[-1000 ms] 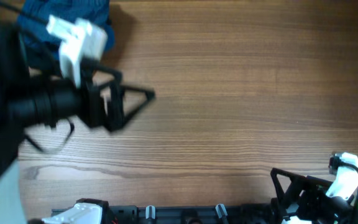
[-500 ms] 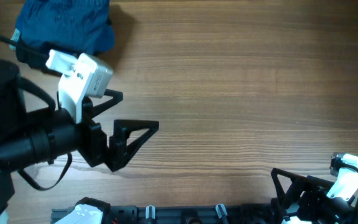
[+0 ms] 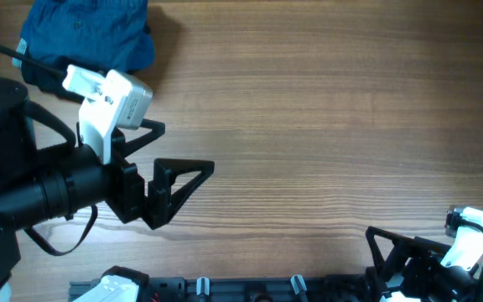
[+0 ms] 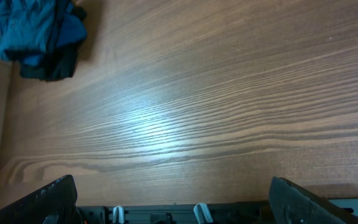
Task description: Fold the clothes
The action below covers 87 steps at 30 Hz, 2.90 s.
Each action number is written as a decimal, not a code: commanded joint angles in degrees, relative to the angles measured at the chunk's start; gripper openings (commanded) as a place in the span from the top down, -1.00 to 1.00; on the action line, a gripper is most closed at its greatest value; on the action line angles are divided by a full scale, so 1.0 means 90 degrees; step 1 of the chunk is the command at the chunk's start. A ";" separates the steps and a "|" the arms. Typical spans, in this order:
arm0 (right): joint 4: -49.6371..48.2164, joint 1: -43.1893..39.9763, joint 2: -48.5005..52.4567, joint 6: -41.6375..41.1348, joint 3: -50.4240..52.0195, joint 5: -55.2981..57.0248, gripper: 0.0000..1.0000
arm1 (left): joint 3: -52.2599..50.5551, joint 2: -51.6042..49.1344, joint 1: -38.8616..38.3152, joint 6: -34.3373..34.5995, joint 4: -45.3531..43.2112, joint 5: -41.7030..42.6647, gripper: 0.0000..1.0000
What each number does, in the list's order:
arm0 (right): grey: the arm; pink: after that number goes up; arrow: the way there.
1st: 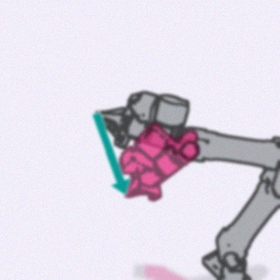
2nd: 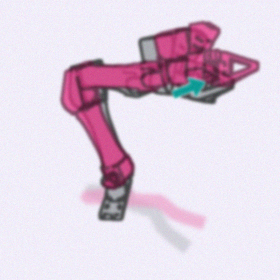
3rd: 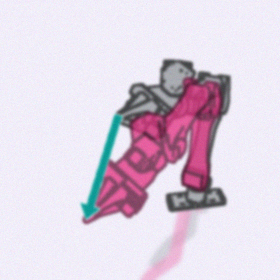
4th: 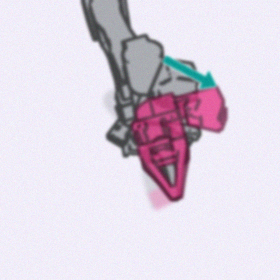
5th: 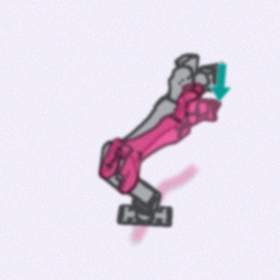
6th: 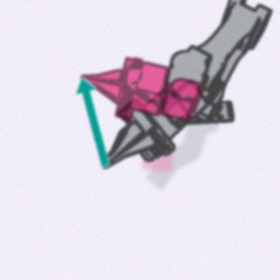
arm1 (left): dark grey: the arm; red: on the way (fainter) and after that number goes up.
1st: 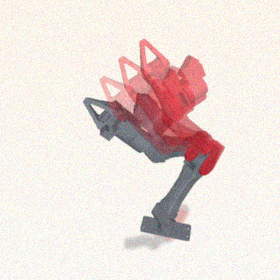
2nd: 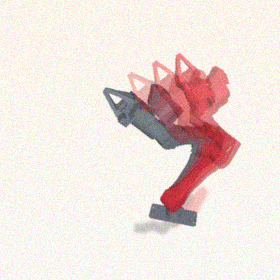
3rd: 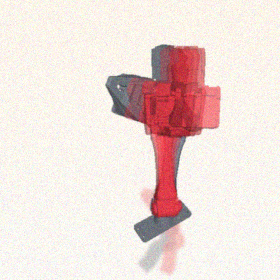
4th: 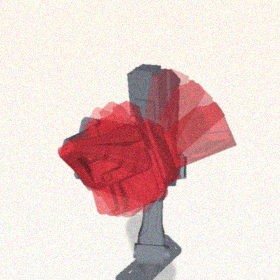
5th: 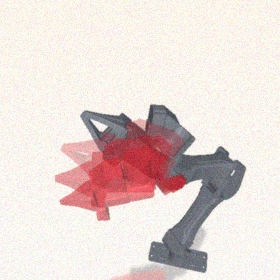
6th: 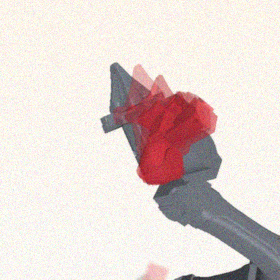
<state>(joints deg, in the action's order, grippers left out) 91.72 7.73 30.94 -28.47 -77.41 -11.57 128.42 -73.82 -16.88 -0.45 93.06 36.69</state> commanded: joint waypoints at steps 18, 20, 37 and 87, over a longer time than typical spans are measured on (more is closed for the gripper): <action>-0.3823 -0.0430 -0.1214 0.0678 0.1724 0.0809 -0.99 | 0.0005 0.0024 -0.0029 0.0080 -0.0019 -0.0044 -0.99; -0.4493 -0.0435 -0.1399 0.0850 0.2380 0.0814 -0.99 | 0.0005 0.0024 -0.0029 0.0080 -0.0019 -0.0044 -1.00; -0.9918 -0.0432 -0.2900 0.1001 0.7261 0.0678 -0.99 | 0.0005 0.0024 -0.0029 0.0080 -0.0019 -0.0044 -0.99; -1.0263 -0.0432 -0.3415 0.2980 0.8568 0.0282 -1.00 | 0.0005 0.0024 -0.0029 0.0080 -0.0019 -0.0044 -1.00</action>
<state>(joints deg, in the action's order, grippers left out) -0.47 4.16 1.04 -0.82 -0.38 -8.36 128.42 -73.82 -16.88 -0.10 93.03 36.45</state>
